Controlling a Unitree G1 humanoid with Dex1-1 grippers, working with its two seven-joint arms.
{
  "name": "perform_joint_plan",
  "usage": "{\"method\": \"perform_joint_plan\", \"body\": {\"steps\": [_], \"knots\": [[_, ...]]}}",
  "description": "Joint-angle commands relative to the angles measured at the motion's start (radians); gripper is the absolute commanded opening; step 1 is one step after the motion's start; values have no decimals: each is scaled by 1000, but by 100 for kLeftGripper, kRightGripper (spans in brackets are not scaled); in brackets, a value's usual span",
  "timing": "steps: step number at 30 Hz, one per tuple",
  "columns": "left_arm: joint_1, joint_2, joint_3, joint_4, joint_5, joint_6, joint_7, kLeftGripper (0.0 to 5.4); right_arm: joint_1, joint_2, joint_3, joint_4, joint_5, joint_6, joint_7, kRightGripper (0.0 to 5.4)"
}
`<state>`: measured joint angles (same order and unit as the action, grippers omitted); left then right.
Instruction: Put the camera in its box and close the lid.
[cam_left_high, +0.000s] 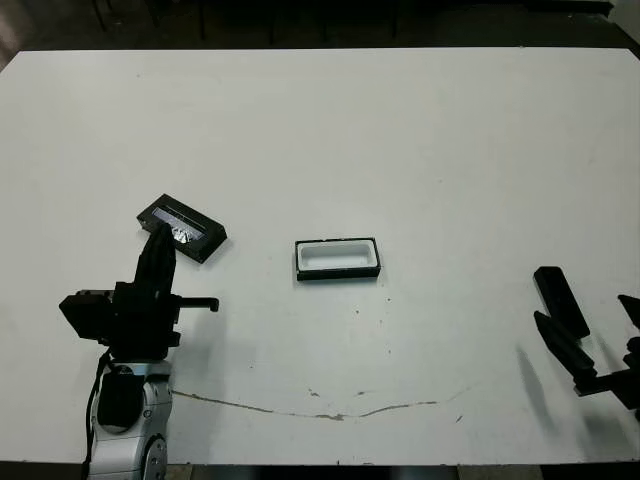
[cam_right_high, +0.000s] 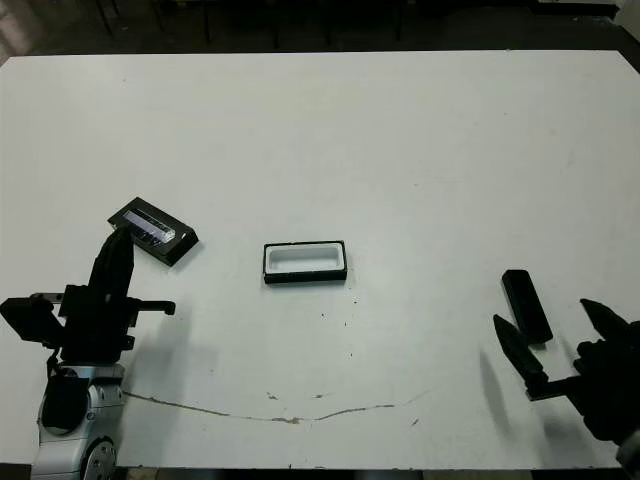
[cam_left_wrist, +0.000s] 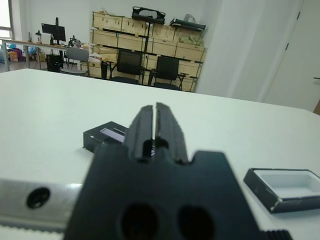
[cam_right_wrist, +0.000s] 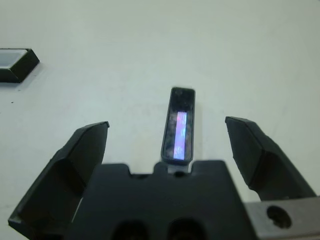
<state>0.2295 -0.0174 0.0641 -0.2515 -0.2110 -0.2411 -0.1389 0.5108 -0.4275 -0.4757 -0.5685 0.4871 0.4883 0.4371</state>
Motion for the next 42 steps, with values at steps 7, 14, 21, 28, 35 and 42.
{"method": "perform_joint_plan", "body": {"steps": [7,14,21,28,35,42], "knots": [[11,5,9,8,-15,15,-6,0,16,24,70,54,-52,-14,-14,539],[14,9,10,11,11,4,2,0,11,61,88,107,-44,-15,-34,539],[12,8,12,17,-5,4,-8,0,34,194,89,57,-17,-15,-244,507],[14,11,12,16,-1,2,-11,0,47,213,118,44,21,-49,-372,380],[16,9,13,14,-11,11,-14,0,56,199,145,48,54,-78,-428,254],[17,9,11,18,-5,4,-14,0,61,142,176,90,46,-145,-372,125]]}}
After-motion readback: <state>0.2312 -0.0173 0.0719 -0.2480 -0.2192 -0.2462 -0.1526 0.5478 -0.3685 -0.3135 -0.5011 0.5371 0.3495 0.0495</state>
